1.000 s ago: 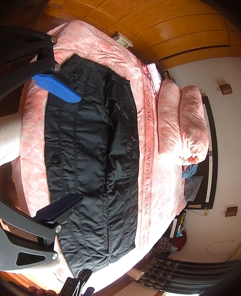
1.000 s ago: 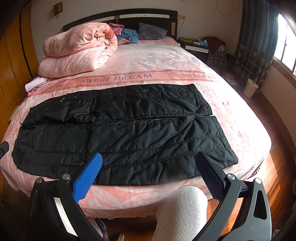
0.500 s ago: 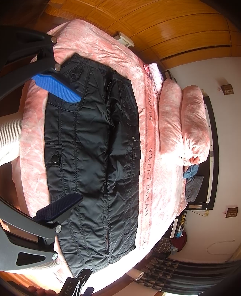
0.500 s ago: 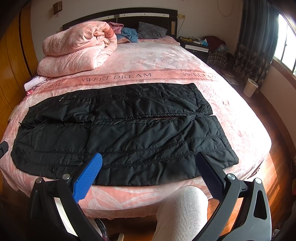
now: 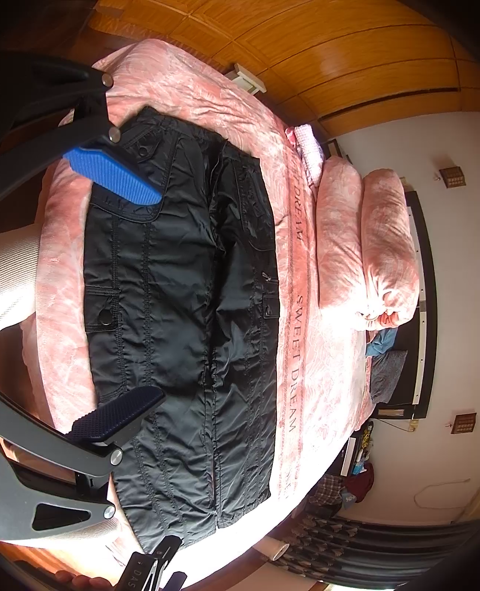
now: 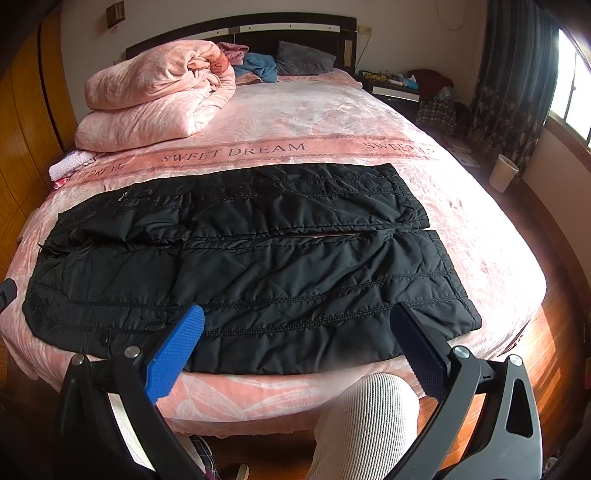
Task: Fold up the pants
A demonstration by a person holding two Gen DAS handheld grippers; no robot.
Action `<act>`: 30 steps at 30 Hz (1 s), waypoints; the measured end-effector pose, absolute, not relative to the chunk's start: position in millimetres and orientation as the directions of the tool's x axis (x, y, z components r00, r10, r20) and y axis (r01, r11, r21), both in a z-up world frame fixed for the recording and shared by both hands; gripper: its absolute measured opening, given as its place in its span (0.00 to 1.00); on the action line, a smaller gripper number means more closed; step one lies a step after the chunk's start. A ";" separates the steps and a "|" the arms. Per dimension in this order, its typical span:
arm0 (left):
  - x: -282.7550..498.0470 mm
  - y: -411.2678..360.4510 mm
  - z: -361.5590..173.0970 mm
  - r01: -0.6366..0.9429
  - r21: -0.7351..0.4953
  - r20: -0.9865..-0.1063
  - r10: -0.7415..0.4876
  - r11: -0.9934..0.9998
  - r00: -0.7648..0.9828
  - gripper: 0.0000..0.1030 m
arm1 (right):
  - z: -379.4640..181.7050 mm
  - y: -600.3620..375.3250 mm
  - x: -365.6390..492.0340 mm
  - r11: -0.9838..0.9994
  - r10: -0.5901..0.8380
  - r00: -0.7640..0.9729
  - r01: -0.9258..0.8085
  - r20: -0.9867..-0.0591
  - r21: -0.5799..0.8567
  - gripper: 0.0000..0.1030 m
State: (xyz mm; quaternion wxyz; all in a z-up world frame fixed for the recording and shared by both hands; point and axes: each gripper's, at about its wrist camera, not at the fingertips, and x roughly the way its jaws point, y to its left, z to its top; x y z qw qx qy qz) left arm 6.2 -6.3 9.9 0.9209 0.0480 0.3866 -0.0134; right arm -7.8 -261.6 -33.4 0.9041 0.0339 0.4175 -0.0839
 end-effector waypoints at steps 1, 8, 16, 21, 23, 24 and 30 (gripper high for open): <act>6.3 -6.2 9.9 0.062 0.078 -0.713 0.013 0.995 0.701 0.96 | -34.1 -261.6 -6.6 0.984 -0.121 0.637 0.178 -0.761 -0.007 0.98; 6.4 -8.0 8.6 0.065 0.076 -0.716 0.010 0.995 0.698 0.96 | -37.2 -262.4 0.3 0.987 -0.093 0.638 0.160 -0.764 0.014 0.98; 40.3 -7.2 -0.7 0.097 -0.018 -0.761 -0.077 0.995 0.644 0.96 | -36.5 -271.6 30.0 0.990 0.073 0.650 0.043 -0.757 0.133 0.98; 97.7 -6.2 -9.5 0.113 -0.029 -0.811 -0.089 0.993 0.578 0.96 | -30.2 -285.4 89.8 0.977 0.208 0.651 -0.099 -0.730 0.190 0.98; 128.4 -6.2 -14.6 0.134 -0.053 -0.831 -0.118 0.990 0.544 0.96 | -31.3 -291.4 120.8 0.966 0.259 0.647 -0.163 -0.717 0.202 0.98; 144.3 -7.6 -17.9 0.141 -0.054 -0.835 -0.122 0.989 0.536 0.96 | -33.4 -295.5 139.6 0.956 0.293 0.634 -0.198 -0.715 0.215 0.98; 245.2 -30.0 -44.5 0.254 -0.051 -0.855 -0.173 0.966 0.490 0.96 | -76.3 -309.2 254.1 0.900 0.408 0.490 -0.355 -0.771 0.251 0.98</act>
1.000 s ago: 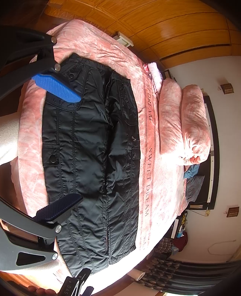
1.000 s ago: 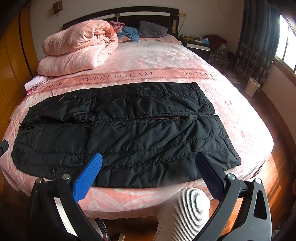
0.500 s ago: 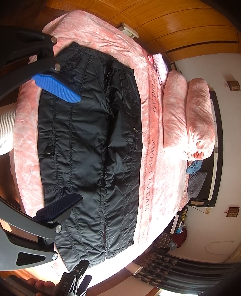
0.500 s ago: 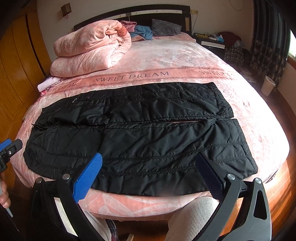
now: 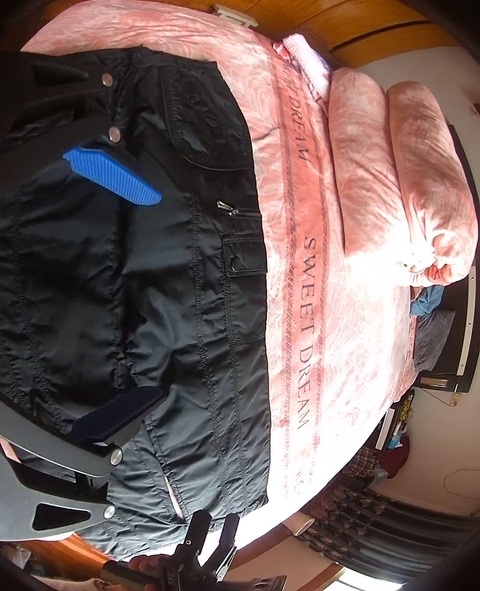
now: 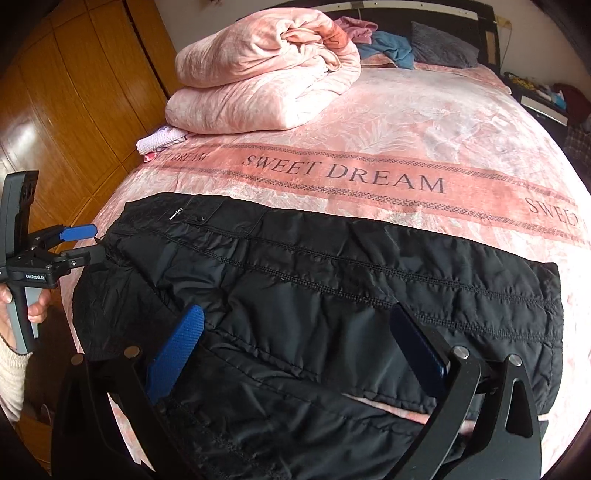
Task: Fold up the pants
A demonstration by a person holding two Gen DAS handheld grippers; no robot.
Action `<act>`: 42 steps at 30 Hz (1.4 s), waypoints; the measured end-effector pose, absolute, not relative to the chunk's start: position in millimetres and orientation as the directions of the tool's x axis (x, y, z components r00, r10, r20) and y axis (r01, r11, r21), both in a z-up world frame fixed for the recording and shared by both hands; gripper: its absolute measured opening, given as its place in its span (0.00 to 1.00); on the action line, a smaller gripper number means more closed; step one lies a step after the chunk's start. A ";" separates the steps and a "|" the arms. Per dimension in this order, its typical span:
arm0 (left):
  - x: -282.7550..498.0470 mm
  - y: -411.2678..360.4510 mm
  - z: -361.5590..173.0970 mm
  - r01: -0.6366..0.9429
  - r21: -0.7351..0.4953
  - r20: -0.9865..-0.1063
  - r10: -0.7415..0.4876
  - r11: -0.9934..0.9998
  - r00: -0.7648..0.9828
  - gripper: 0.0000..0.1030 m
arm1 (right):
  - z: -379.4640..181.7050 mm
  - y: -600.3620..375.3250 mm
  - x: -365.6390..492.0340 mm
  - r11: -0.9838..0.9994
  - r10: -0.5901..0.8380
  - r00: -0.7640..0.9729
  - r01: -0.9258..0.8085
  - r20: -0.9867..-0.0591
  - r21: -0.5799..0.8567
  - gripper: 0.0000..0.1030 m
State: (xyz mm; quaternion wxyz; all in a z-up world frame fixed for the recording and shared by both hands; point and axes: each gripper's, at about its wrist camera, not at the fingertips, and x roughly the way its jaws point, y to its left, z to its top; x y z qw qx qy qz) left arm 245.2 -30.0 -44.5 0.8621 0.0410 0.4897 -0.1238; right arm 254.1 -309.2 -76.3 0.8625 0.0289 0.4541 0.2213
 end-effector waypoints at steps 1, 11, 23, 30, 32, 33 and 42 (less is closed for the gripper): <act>260.9 -33.6 -51.5 0.262 -0.059 -0.860 -0.183 0.963 0.477 0.96 | -85.8 -310.6 269.5 0.892 0.419 0.466 -0.370 -0.779 0.258 0.98; 384.8 -58.4 -119.4 0.253 -0.101 -0.904 -0.195 0.962 0.380 0.95 | -145.3 -310.6 381.9 0.835 0.414 0.312 -0.504 -0.855 0.221 0.98; 430.9 -100.1 -165.2 0.535 -0.101 -0.918 -0.286 0.839 0.276 0.77 | -180.4 -301.2 432.7 0.726 0.395 0.156 -0.656 -0.905 0.204 0.98; 429.6 -108.8 -165.2 0.634 -0.096 -0.920 -0.312 0.768 0.239 0.87 | -173.2 -309.3 422.7 0.695 0.402 0.178 -0.698 -0.898 0.173 0.24; 432.8 -110.3 -164.3 0.633 -0.075 -0.919 -0.300 0.771 0.256 0.89 | -169.2 -312.3 414.7 0.680 0.430 0.193 -0.712 -0.882 0.175 0.09; 433.8 -111.1 -164.3 0.637 -0.064 -0.919 -0.295 0.768 0.263 0.89 | -166.5 -312.3 410.2 0.683 0.431 0.218 -0.713 -0.875 0.159 0.07; 439.9 -132.6 -167.2 0.744 -0.124 -0.923 -0.352 0.656 0.156 0.91 | -121.8 -321.5 370.6 0.696 0.494 0.396 -0.714 -0.774 0.079 0.06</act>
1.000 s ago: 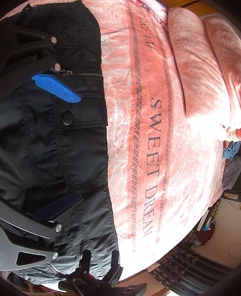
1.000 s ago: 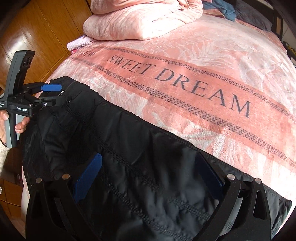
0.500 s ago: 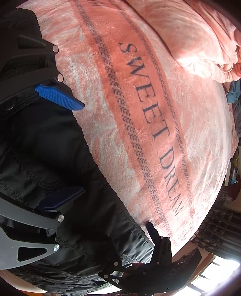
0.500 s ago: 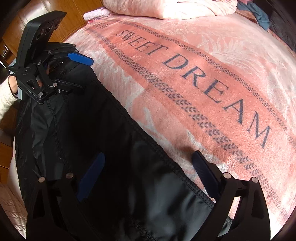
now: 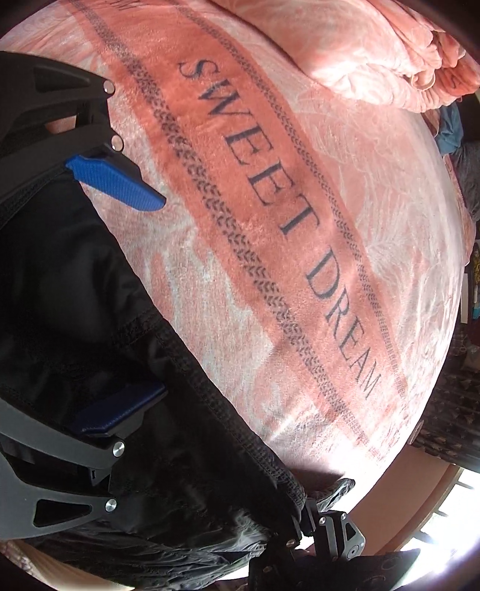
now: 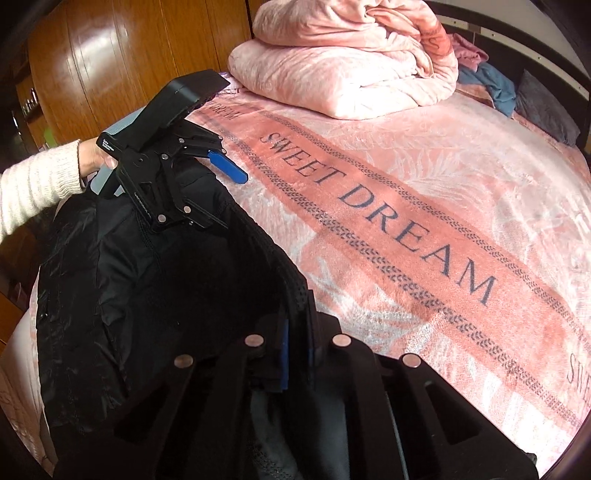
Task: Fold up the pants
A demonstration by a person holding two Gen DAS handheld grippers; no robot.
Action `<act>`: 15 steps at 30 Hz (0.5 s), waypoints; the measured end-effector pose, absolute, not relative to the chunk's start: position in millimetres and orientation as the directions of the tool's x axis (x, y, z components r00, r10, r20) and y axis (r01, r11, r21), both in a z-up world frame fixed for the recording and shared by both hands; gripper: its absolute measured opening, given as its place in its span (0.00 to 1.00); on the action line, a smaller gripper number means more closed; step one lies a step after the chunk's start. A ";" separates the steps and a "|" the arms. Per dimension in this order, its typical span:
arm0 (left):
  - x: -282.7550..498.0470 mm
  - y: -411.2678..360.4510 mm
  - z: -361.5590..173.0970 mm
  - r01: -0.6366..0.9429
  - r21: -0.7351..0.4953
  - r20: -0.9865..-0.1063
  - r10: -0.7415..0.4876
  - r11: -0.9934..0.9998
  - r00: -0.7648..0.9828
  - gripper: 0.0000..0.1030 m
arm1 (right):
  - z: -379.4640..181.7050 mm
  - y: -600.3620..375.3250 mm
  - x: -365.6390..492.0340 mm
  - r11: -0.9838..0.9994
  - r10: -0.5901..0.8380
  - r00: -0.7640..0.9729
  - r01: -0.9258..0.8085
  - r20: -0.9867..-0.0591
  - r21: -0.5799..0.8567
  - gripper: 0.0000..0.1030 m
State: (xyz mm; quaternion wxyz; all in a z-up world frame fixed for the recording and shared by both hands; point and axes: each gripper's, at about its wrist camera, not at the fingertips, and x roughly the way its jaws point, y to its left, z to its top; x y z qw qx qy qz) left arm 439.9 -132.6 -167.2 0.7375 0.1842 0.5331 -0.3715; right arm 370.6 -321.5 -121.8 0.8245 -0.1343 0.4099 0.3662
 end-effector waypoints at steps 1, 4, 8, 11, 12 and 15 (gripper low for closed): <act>442.8 -133.1 -167.6 0.747 -0.171 -0.922 -0.371 0.643 0.108 0.91 | -117.6 -321.8 367.3 0.695 0.491 0.408 -0.716 -0.770 0.063 0.06; 448.5 -134.2 -173.1 0.725 -0.313 -0.915 -0.398 0.614 -0.058 0.91 | -106.0 -314.8 360.7 0.692 0.503 0.438 -0.720 -0.745 0.045 0.06; 445.9 -131.4 -168.5 0.729 -0.319 -0.917 -0.392 0.605 -0.076 0.79 | -97.3 -308.6 354.9 0.698 0.502 0.465 -0.716 -0.729 0.024 0.06; 440.4 -120.9 -163.1 0.720 -0.319 -0.915 -0.399 0.616 -0.064 0.47 | -98.1 -309.9 352.8 0.719 0.492 0.478 -0.695 -0.728 0.029 0.06; 437.6 -116.2 -160.8 0.717 -0.321 -0.912 -0.405 0.619 -0.059 0.34 | -98.9 -309.6 351.7 0.725 0.490 0.482 -0.688 -0.726 0.033 0.06; 423.6 -104.6 -146.7 0.716 -0.311 -0.900 -0.436 0.625 -0.010 0.17 | -97.6 -307.1 346.1 0.754 0.474 0.508 -0.656 -0.719 0.034 0.07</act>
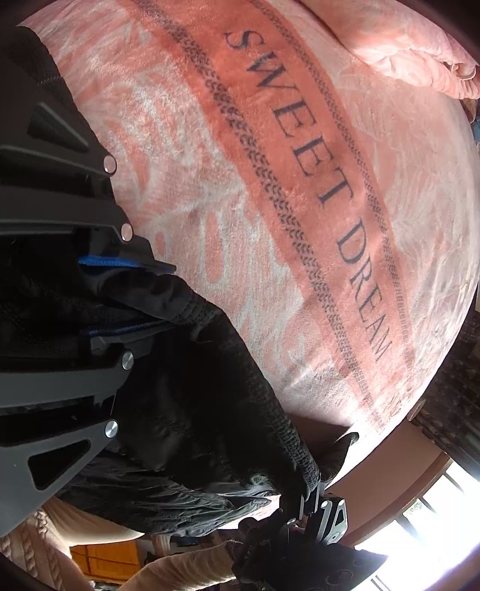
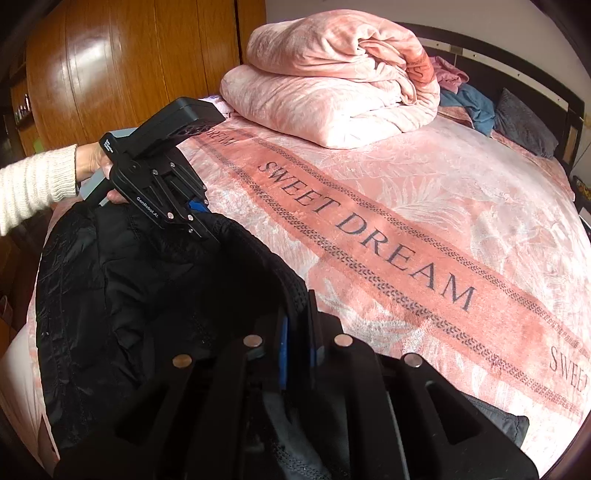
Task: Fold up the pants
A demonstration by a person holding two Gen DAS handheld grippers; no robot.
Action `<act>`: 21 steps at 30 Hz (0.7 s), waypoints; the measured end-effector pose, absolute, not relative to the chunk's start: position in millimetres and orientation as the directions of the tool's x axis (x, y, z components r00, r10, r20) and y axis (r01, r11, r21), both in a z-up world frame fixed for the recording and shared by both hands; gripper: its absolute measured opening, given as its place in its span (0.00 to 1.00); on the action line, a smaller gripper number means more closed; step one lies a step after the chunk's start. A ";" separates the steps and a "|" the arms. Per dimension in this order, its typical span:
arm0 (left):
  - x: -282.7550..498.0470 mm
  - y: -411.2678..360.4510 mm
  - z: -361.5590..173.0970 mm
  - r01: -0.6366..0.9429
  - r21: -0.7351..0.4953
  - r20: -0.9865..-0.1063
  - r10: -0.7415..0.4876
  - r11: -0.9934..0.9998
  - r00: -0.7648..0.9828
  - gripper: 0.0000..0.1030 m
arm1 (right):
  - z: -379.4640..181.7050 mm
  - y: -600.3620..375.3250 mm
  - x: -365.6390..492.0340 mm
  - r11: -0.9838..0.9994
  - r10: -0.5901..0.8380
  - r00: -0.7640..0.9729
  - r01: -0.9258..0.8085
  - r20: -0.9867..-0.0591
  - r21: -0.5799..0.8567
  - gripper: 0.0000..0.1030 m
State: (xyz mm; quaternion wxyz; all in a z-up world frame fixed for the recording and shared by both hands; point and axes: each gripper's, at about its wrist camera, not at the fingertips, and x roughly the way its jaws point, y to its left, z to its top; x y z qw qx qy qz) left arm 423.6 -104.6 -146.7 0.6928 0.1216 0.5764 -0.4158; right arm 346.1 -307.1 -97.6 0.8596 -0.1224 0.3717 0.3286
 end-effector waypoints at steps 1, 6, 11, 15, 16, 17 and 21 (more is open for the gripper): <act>417.1 -103.0 -140.1 0.720 -0.296 -0.896 -0.443 0.627 0.017 0.15 | -95.2 -306.8 342.2 0.763 0.471 0.518 -0.646 -0.714 0.034 0.07; 368.2 -89.6 -92.7 0.717 -0.199 -0.864 -0.465 0.668 0.193 0.11 | -70.8 -310.2 304.7 0.806 0.458 0.593 -0.592 -0.663 0.027 0.08; 287.0 -86.0 -45.8 0.708 -0.037 -0.812 -0.435 0.706 0.391 0.11 | -43.0 -310.7 239.9 0.821 0.439 0.662 -0.570 -0.608 -0.028 0.10; 222.3 -85.3 -37.4 0.679 0.044 -0.785 -0.395 0.733 0.477 0.11 | -34.6 -309.6 186.0 0.823 0.432 0.675 -0.566 -0.598 -0.045 0.10; 209.3 -83.6 -37.0 0.670 0.040 -0.781 -0.396 0.741 0.484 0.11 | -35.3 -309.3 173.2 0.825 0.428 0.675 -0.564 -0.601 -0.046 0.10; 198.2 -81.9 -37.2 0.662 0.029 -0.778 -0.399 0.749 0.486 0.11 | -36.6 -309.7 161.0 0.826 0.428 0.671 -0.563 -0.606 -0.040 0.10; 154.0 -78.0 -48.8 0.635 0.015 -0.776 -0.391 0.772 0.494 0.12 | -47.5 -304.5 118.7 0.828 0.426 0.643 -0.561 -0.637 -0.012 0.11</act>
